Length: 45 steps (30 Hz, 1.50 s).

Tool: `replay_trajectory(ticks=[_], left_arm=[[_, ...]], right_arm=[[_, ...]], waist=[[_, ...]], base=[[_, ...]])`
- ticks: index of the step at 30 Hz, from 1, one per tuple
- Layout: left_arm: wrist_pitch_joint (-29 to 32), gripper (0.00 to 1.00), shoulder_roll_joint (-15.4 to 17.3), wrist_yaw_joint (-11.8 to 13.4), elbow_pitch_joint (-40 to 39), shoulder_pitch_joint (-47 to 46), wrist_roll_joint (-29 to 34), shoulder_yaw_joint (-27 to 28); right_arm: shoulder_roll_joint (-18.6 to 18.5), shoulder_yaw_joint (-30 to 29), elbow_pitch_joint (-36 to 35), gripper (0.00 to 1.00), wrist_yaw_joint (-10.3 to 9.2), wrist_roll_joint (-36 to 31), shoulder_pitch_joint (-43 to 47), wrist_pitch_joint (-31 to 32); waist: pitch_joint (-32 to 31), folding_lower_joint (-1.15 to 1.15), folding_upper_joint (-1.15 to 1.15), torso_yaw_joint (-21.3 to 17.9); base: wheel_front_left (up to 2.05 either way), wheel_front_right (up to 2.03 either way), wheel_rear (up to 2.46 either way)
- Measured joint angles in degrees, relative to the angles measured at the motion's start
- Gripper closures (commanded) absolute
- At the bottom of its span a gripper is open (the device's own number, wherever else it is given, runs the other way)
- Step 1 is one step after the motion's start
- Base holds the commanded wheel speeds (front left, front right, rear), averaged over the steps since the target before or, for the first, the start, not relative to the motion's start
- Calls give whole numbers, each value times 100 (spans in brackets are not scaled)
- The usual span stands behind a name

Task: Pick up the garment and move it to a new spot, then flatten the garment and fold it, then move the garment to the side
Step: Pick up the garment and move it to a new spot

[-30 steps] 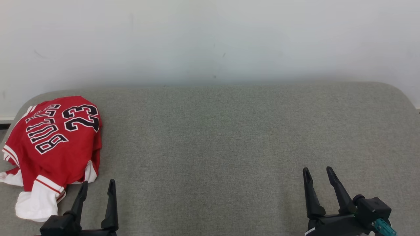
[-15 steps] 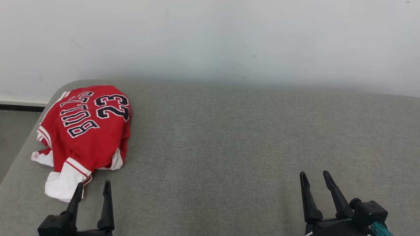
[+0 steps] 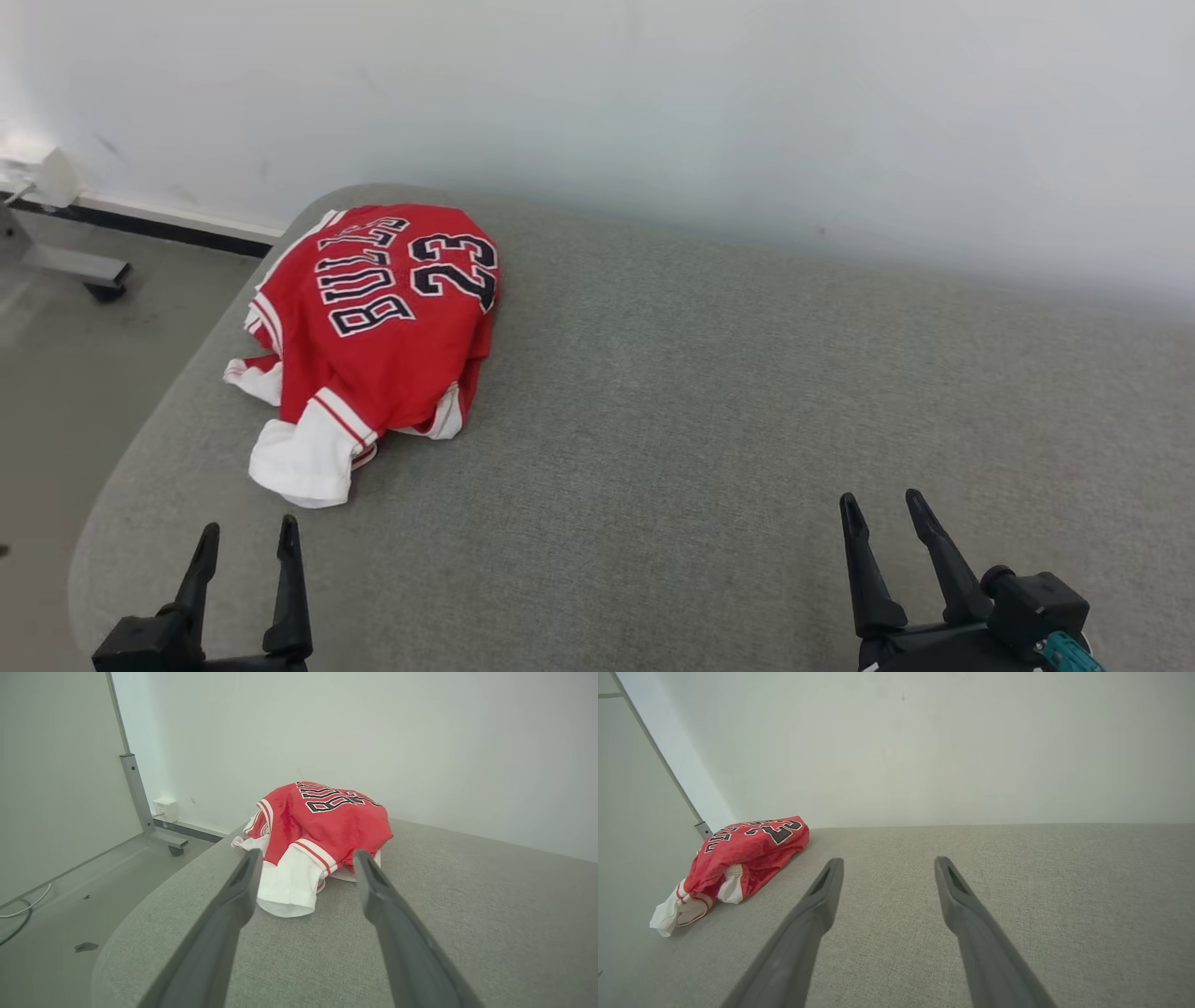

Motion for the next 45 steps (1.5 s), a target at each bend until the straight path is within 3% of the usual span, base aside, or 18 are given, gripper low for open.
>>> replay_trajectory(ticks=[12,19,26,32,45], left_arm=[[0,0,-3,14,1,-5,-20,76],[0,0,-11,45,-24,44,-35,166],[0,0,-88,101,-62,51,-85,187],[0,0,-10,-64,101,-548,-181,178],[424,0,719,-279,389,-3136,-730,370]], right_arm=[[4,74,51,0,0,14,-19,0],[11,131,69,0,0,14,-46,1],[-31,180,118,0,0,14,-94,1],[-126,130,108,0,0,-25,-221,1],[-308,-102,-177,0,0,-342,-990,1]], waist=[[19,0,0,725],[9,0,0,897],[49,0,0,758],[207,0,0,538],[1266,2,1,-274]], base=[[0,0,0],[0,0,0],[0,0,0],[0,0,0],[0,0,0]])
